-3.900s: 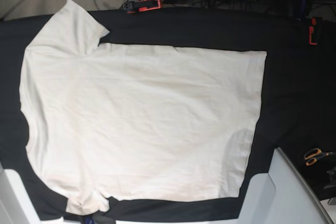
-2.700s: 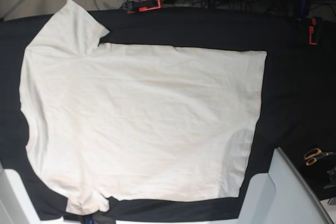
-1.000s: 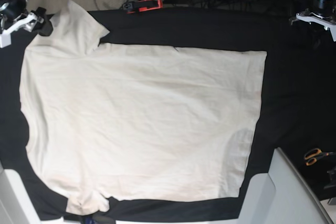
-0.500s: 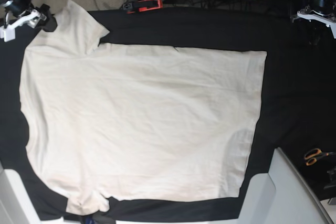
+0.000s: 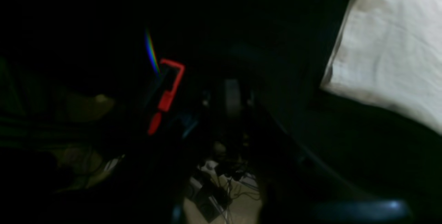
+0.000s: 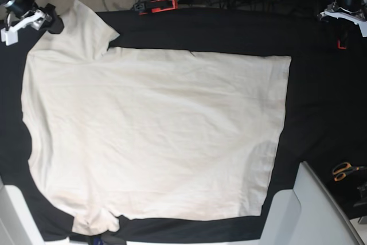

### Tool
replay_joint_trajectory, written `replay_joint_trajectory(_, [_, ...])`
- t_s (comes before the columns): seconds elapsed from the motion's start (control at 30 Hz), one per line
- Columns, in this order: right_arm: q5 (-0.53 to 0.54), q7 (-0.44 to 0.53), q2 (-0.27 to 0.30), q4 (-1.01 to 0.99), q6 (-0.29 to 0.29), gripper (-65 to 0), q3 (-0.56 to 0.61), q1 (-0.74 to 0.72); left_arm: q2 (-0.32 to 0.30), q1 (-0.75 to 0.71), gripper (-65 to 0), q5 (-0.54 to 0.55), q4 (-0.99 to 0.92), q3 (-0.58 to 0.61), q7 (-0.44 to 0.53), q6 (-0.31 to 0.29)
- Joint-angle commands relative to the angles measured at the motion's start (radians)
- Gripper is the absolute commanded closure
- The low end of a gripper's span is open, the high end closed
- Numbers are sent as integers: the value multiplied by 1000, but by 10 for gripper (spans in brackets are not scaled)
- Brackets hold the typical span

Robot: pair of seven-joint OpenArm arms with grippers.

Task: Fold the T-shirt properly
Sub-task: 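Move the right gripper down to the shirt's sleeve-shoulder corner and grasp it, then lower the left gripper onto the shirt's shoulder corner and grasp it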

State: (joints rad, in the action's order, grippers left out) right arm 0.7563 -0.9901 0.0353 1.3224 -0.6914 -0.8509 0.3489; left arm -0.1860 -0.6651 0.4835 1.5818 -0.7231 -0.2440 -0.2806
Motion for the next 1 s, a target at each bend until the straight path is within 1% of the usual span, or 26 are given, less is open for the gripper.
replay_joint_trajectory(0.0, [4,-14,8,13,-7,-378,-1,5,-13,-6,-63,13,16,-5,22,4])
replay_joint_trajectory(0.1, [4,-13,8,13,-7,-377,5,5,-8,23,-63,13,15,-5,22,4])
replay_joint_trajectory(0.23, [9,-6,8,19,-7,-377,72,6,-7,44,-63,14,16,-3,22,4])
replay_joint_trajectory(0.33, [9,-3,8,19,-7,-377,101,5,-7,60,-63,14,16,-2,22,4])
replay_joint_trajectory(0.47, [7,-3,10,13,-7,-374,97,-1,-5,81,-63,14,13,-2,22,4])
replay_joint_trajectory(0.5, [7,-3,10,13,-7,-363,97,-1,-2,89,-63,14,13,-2,22,2])
replay_joint_trajectory(0.57, [6,-3,12,13,-7,-291,97,-1,13,109,-63,14,12,-3,22,2])
replay_joint_trajectory(0.63, [6,-3,12,13,-7,-168,101,-1,21,123,-71,16,13,-3,22,2])
replay_joint_trajectory(0.7, [6,-3,12,13,-7,-27,103,-3,30,137,-72,34,13,-2,21,2])
replay_joint_trajectory(0.73, [6,-3,12,12,-7,0,103,-3,33,141,-77,65,10,-2,21,1])
replay_joint_trajectory(0.77, [6,-3,12,12,-7,-8,103,-3,33,141,-99,105,9,-2,21,1])
replay_joint_trajectory(0.8, [6,-3,12,12,-7,-21,103,-3,33,141,-138,142,7,-2,21,1])
replay_joint_trajectory(0.87, [6,-3,15,12,-7,-5,103,-3,33,144,-237,188,1,-2,8,1])
replay_joint_trajectory(0.93, [6,-3,15,12,-7,-5,103,-3,30,160,-304,200,-18,-2,-58,1])
replay_joint_trajectory(0.97, [4,-5,15,12,-7,-5,103,-3,27,186,-318,200,-28,-2,-97,1])
